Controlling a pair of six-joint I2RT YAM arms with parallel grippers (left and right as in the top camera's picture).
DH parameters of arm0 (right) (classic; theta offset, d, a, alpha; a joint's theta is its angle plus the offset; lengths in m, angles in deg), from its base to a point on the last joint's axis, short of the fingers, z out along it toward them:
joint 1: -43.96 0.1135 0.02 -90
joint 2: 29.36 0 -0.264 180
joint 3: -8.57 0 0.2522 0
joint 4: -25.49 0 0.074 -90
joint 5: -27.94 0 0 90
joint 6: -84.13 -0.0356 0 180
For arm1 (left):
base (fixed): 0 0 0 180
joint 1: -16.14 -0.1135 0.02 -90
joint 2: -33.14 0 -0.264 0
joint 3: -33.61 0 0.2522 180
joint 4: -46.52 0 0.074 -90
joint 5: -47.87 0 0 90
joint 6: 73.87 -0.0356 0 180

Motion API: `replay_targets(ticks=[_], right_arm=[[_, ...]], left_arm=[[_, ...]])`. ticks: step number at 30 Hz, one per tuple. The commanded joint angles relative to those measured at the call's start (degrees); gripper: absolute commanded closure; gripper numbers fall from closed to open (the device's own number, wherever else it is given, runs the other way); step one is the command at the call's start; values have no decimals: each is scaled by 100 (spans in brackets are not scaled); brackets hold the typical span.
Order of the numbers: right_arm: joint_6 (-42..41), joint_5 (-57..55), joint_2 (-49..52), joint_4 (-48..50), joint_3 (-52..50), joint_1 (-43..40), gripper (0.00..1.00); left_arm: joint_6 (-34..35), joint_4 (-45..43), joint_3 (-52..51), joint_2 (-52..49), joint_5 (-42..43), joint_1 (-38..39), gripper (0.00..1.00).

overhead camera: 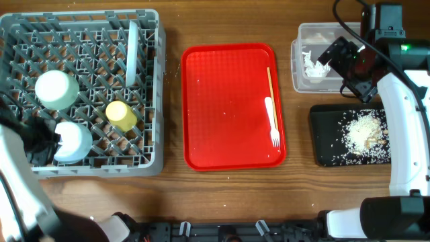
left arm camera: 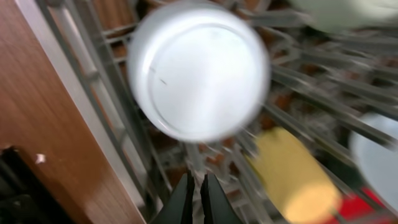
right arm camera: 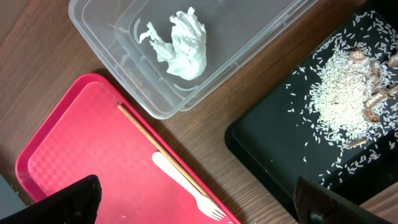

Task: Sort waste into correct bins and load items into the dishwasher rack
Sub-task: 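Push the blue bowl into place in the rack with left gripper, then reach the left gripper toward the white plastic fork on the tray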

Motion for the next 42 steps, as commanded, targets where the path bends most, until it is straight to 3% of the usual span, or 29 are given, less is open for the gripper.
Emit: replay_targets(ticks=[1, 2, 7, 10, 11, 13, 15, 19, 20, 23, 24, 26, 27, 30, 34, 37, 42], right_arm=[[-85, -116, -131, 0, 118, -13, 0], [-83, -116, -131, 0, 118, -13, 0], [-85, -116, -131, 0, 118, -13, 1], [-83, -116, -131, 0, 118, -13, 0], [-85, -116, -131, 0, 116, -13, 0], [-83, -116, -131, 0, 116, -13, 0], [-85, -116, -131, 0, 118, -13, 1], [-83, -116, -131, 0, 118, -13, 0], [-83, -116, -131, 0, 116, -13, 0], [-83, -116, -131, 0, 116, -13, 0], [-85, -116, -131, 0, 118, -13, 0], [-85, -116, -131, 0, 116, -13, 0], [-83, -116, -131, 0, 118, -13, 0], [-85, -116, -131, 0, 118, -13, 0], [-83, -116, -131, 0, 118, -13, 0], [-83, -116, -131, 0, 116, -13, 0], [-83, -116, -131, 0, 116, -13, 0]], left_arm=[[37, 280, 184, 809, 1257, 0, 18], [37, 372, 184, 920, 1281, 0, 0], [-474, 942, 181, 1290, 1388, 2, 0], [-1871, 1145, 181, 1373, 2400, 219, 0], [-2253, 1252, 181, 1410, 2752, 402, 0], [-2365, 1320, 181, 1467, 2975, 846, 2], [-2323, 1272, 181, 1478, 3213, 1576, 12], [-1182, 634, 175, 1467, 3101, 3187, 13], [-341, 144, 175, 1449, 2533, 3987, 13], [1051, -564, 177, 1270, 1073, 5547, 13], [1394, -807, 184, 1121, 697, 6102, 15], [1744, -1388, 197, 592, 496, 7071, 30], [1810, -1580, 243, 234, 494, 7383, 30], [1810, -1851, 601, -798, 444, 7910, 18], [1840, -1851, 1725, -2240, -201, 8371, 15], [2358, -2039, 2083, -2846, -1095, 8631, 16], [2503, -2500, 2083, -3517, -2352, 9121, 26]])
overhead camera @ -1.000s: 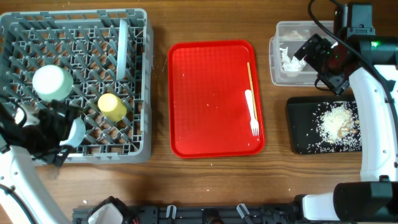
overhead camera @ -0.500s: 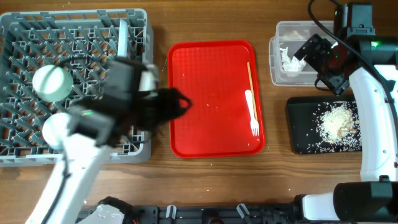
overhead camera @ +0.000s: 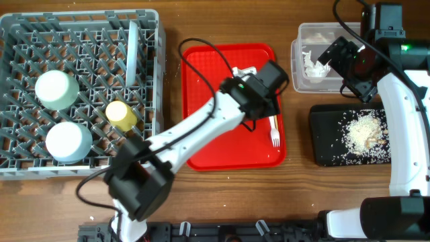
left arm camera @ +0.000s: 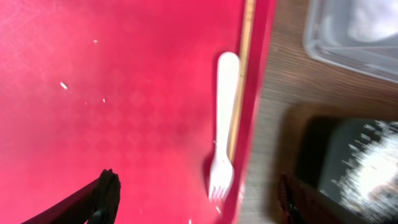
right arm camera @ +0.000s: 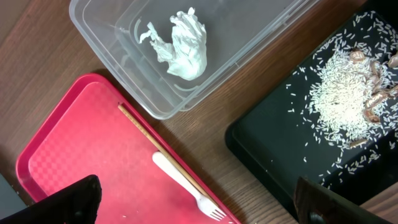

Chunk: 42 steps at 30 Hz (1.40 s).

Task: Sort waste into correct bins and load items into the dishwasher rack
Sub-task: 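Reach the left gripper toward the white plastic fork on the tray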

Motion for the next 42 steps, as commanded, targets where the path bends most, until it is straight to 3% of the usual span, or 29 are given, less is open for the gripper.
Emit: replay_targets(ticks=[1, 5, 14, 29, 42], right_arm=[[-85, -116, -131, -2, 116, -13, 0], [-85, -116, -131, 0, 114, -13, 0], [-85, -116, -131, 0, 114, -13, 0], [-83, -116, -131, 0, 114, -13, 0], [-85, -116, -131, 0, 114, -13, 0]], left_arm=[[295, -166, 90, -501, -1333, 358, 26], [295, -616, 90, -914, -1860, 748, 30], [577, -931, 87, -1340, -1615, 1067, 36], [697, -409, 81, -1624, -1637, 1351, 44], [721, 111, 83, -1528, -1639, 1209, 62]])
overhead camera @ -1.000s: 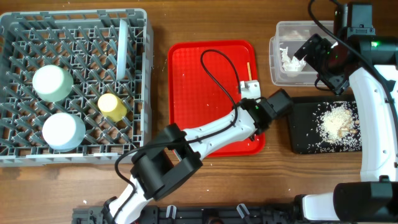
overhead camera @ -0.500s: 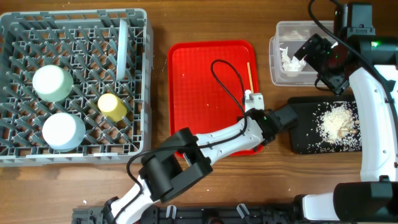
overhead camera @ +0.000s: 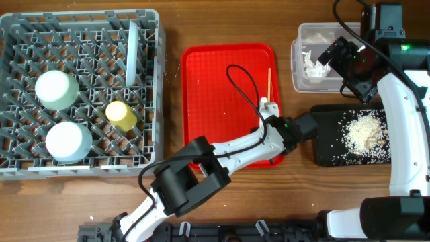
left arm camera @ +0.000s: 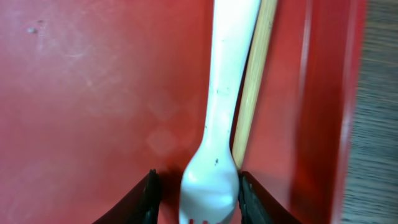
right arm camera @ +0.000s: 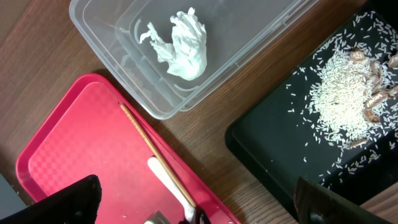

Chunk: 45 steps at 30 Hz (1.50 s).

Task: Sort waste into correct bins and load items into the dishwasher rack
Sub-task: 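Reach the left gripper toward the white plastic fork on the tray, then lower the left gripper over the fork handle and close on it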

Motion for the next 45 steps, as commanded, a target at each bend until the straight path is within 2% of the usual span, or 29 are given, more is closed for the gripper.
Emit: replay_targets(ticks=[1, 7, 10, 16, 25, 34, 36, 39, 45], right_arm=[[-85, -116, -131, 0, 116, -13, 0], [-83, -116, -131, 0, 116, -13, 0], [-83, -116, -131, 0, 116, -13, 0], [-85, -116, -131, 0, 116, -13, 0], [-85, -116, -131, 0, 116, -13, 0], [-85, -116, -131, 0, 116, -13, 0], [-85, -116, -131, 0, 114, -13, 0], [-83, -116, -131, 0, 114, -13, 0], [-83, -116, -131, 0, 114, -13, 0]], left_arm=[[52, 289, 17, -81, 2, -101, 61], [-116, 514, 17, 37, -212, -170, 60], [-546, 529, 20, 225, -229, -212, 56], [-1488, 553, 17, 315, -227, -348, 53], [-2367, -280, 20, 337, -79, -719, 50], [-2507, -619, 22, 376, -177, -1019, 51], [-2520, -597, 22, 376, -48, -1172, 52], [-2942, -623, 13, 358, 566, -1346, 51], [-2942, -621, 11, 284, 1067, -1364, 51]])
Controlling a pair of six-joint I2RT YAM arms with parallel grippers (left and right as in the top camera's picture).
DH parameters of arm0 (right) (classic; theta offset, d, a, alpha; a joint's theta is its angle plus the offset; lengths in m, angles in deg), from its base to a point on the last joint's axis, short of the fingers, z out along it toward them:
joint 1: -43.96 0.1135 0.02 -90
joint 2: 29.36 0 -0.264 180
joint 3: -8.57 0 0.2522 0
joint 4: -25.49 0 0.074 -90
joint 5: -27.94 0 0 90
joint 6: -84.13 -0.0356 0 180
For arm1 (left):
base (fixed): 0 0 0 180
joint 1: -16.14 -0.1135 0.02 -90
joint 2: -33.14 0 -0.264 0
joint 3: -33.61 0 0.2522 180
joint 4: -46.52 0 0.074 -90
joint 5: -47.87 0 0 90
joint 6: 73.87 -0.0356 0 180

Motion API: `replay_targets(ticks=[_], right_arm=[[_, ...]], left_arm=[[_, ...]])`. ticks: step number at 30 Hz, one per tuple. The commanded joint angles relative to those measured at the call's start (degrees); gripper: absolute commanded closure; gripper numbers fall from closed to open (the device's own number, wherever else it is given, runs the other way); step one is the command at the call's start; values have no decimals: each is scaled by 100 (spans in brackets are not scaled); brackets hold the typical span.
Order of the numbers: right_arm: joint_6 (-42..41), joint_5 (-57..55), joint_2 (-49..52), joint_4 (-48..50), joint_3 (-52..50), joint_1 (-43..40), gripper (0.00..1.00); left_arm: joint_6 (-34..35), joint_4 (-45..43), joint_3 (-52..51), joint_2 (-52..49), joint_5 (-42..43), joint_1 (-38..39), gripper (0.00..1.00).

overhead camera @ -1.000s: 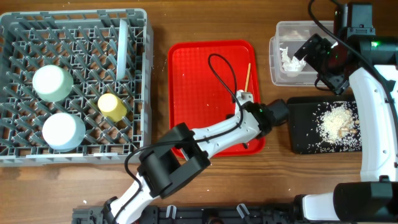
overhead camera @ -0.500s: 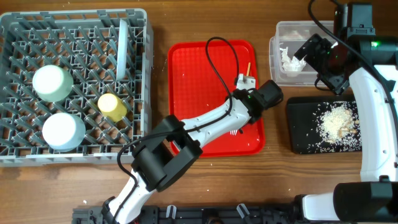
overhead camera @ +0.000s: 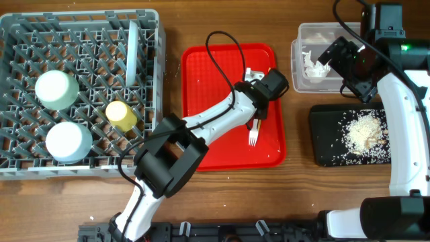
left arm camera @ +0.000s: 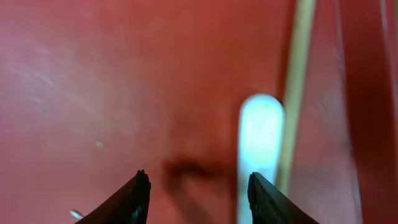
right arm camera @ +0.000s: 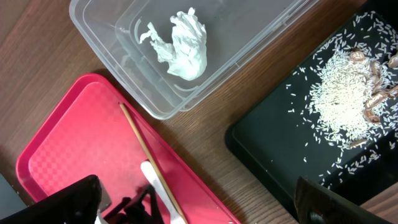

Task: Sort waste into correct bins and load items into the dishwasher rack
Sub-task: 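Lower the left gripper over the fork handle and close on it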

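A white plastic fork (overhead camera: 253,137) lies on the red tray (overhead camera: 208,101), its handle end (left arm camera: 260,134) beside a wooden chopstick (left arm camera: 298,81). My left gripper (overhead camera: 258,118) hangs low over that handle end, open (left arm camera: 199,196); the handle lies just inside the right finger (left arm camera: 261,196) and nothing is gripped. The chopstick (right arm camera: 149,155) runs along the tray's right side. My right gripper (right arm camera: 199,211) is open and holds nothing, up by the clear bin (overhead camera: 295,67).
The grey dish rack (overhead camera: 80,168) on the left holds two white cups, a yellow cup (overhead camera: 119,114) and an upright white plate. A crumpled tissue (right arm camera: 180,46) lies in the clear bin. The black tray (overhead camera: 329,151) holds scattered rice.
My left gripper has gone from the fork's tines up the tray to its handle end, still open. The fork now lies further left, away from the tray's right rim. The right arm has not moved.
My left gripper was shut over the rack beside a white cup. Then it was open above the tray over the fork and chopstick. Then it sat low with its fingers either side of the fork's tines. Now it is open at the handle end, and the fork has shifted left.
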Motion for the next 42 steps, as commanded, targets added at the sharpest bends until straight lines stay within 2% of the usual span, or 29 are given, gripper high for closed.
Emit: replay_targets(ticks=[1, 5, 28, 32, 42], right_arm=[[-85, -116, -131, 0, 111, -13, 0], [-85, -116, -131, 0, 114, -13, 0], [-85, -116, -131, 0, 114, -13, 0], [-83, -116, -131, 0, 111, -13, 0], [-83, -116, -131, 0, 114, -13, 0]], left_arm=[[-168, -22, -26, 131, 350, 50, 51], [-415, 50, -26, 105, 496, 52, 51], [-271, 529, -26, -431, 662, 367, 52], [-262, 678, -24, -149, 667, 367, 52], [-90, 903, -24, 1298, 664, 310, 50]])
